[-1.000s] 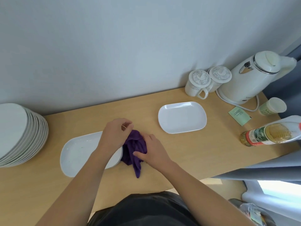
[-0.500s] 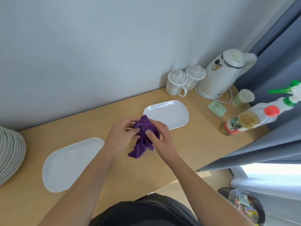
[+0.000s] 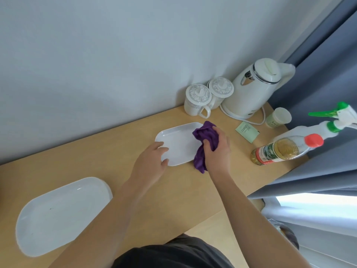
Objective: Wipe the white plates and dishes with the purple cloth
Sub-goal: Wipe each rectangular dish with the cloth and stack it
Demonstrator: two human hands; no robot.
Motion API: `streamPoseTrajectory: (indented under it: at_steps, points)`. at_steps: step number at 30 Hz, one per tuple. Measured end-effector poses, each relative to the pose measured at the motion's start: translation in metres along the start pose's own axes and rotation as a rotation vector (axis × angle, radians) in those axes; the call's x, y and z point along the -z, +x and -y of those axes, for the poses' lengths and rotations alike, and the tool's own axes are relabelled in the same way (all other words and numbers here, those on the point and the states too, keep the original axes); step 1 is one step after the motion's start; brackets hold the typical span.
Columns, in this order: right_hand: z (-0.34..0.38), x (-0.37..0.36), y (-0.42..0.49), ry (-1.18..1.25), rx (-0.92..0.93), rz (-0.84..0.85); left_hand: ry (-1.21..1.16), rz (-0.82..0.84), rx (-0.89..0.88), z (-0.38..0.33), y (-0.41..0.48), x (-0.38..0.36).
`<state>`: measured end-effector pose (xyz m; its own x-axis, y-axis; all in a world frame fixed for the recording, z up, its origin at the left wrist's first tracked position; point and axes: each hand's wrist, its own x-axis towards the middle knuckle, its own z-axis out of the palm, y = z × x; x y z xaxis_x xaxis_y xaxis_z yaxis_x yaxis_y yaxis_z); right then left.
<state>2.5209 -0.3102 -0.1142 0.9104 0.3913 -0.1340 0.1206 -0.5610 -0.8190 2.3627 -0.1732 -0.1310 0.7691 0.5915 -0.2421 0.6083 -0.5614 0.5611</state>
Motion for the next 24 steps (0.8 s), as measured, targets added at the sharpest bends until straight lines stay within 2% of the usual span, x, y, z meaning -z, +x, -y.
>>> streamPoseTrajectory:
  at_steps: [5,8,13,18,24]
  points:
    - [-0.017,-0.018,0.022,-0.439,0.044,0.112,0.101,0.023,-0.006,0.014,0.002,-0.010]
    - [-0.016,-0.029,0.018,-0.558,0.110,0.127,0.101,-0.009,-0.026,0.015,0.000,-0.011]
    - [-0.013,-0.027,0.010,-0.389,0.117,0.206,0.042,-0.080,-0.002,0.017,0.001,-0.012]
    - [0.000,-0.024,-0.017,-0.306,0.091,0.359,0.017,-0.120,-0.011,0.022,-0.003,-0.015]
    - [0.003,-0.019,-0.065,-0.122,0.066,0.461,0.006,-0.099,-0.060,0.026,-0.008,-0.015]
